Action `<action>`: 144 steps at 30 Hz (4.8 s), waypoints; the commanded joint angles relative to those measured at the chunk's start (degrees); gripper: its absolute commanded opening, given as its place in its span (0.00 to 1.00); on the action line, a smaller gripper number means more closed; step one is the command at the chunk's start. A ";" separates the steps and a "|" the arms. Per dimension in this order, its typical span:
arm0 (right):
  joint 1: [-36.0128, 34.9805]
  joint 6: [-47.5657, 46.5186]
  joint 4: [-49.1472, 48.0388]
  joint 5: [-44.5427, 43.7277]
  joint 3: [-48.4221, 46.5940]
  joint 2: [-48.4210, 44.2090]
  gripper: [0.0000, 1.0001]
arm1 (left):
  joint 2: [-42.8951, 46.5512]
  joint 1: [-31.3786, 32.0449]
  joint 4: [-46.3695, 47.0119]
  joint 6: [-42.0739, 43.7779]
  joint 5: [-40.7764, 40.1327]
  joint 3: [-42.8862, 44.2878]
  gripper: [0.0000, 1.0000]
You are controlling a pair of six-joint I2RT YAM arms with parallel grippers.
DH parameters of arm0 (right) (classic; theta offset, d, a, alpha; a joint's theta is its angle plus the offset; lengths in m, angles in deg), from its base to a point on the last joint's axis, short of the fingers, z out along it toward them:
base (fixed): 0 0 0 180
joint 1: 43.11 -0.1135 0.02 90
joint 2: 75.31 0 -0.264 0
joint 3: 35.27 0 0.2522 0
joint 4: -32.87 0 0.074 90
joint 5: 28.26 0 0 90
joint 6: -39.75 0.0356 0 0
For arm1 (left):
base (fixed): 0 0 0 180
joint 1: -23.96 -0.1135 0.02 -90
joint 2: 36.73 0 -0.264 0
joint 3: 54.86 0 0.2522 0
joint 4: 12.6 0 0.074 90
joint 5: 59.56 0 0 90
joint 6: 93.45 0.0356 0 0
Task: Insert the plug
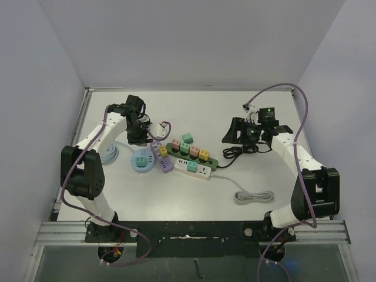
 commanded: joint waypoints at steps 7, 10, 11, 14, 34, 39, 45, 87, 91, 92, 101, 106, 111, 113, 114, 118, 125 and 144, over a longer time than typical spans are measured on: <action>0.66 0.52 -2.62 -1.64 1.24 -4.02 0.72 | -1.02 -0.06 -8.82 0.87 4.67 3.35 0.00; 0.77 0.57 -2.58 -1.95 1.78 -4.39 0.72 | -1.36 0.23 -9.64 1.05 4.71 3.73 0.00; 0.82 0.46 -2.69 -2.05 2.00 -4.57 0.72 | -1.51 0.44 -9.75 1.05 4.67 3.75 0.00; 0.96 0.31 -2.45 -2.28 2.54 -5.15 0.72 | -2.19 1.20 -9.94 1.31 4.22 3.25 0.00; 1.60 -0.53 -1.51 -2.47 1.99 -4.93 0.72 | -5.03 -0.21 -7.59 2.42 -1.23 4.28 0.00; 1.71 -0.51 -1.85 -2.54 2.45 -4.85 0.72 | -5.23 0.21 -6.51 1.22 1.05 3.94 0.00; 1.76 -0.34 -2.40 -2.63 2.94 -4.80 0.72 | -5.96 1.48 -6.67 1.36 1.81 4.41 0.00; 1.80 -0.51 -3.02 -2.63 4.30 -5.04 0.72 | -3.56 1.00 -7.31 0.10 -0.73 0.49 0.00; 1.79 -0.55 -3.08 -2.63 4.38 -4.91 0.72 | -3.86 0.44 -7.25 0.39 -1.66 3.40 0.00; 1.80 -0.49 -3.10 -2.63 4.31 -4.88 0.72 | -3.91 0.38 -7.15 0.39 -1.60 4.11 0.00; 1.75 -0.88 -3.19 -2.72 4.33 -4.60 0.72 | -4.73 1.15 -6.98 -0.13 -0.11 7.55 0.00; 1.78 -1.05 -3.13 -2.72 4.27 -4.52 0.72 | -4.76 1.35 -7.96 0.46 -1.43 5.35 0.00; 1.89 -1.05 -2.96 -2.74 4.40 -4.46 0.72 | -4.15 1.23 -8.81 0.72 -1.83 3.86 0.00; 1.87 -1.06 -3.02 -2.72 4.36 -4.47 0.72 | -4.06 1.34 -8.58 0.79 -1.68 3.51 0.00; 1.87 -1.06 -3.02 -2.72 4.36 -4.46 0.72 | -4.11 1.35 -8.19 0.46 -1.09 3.35 0.00; 1.88 -1.06 -2.93 -2.72 4.27 -4.45 0.72 | -4.42 2.06 -7.72 0.37 -0.75 3.17 0.00; 1.88 -1.04 -3.02 -2.70 4.62 -4.71 0.72 | -4.37 2.57 -7.14 -0.25 -0.12 2.49 0.00; 1.86 -0.69 -3.43 -2.04 5.10 -4.77 0.72 | -4.24 2.33 -7.53 0.44 -3.53 6.82 0.00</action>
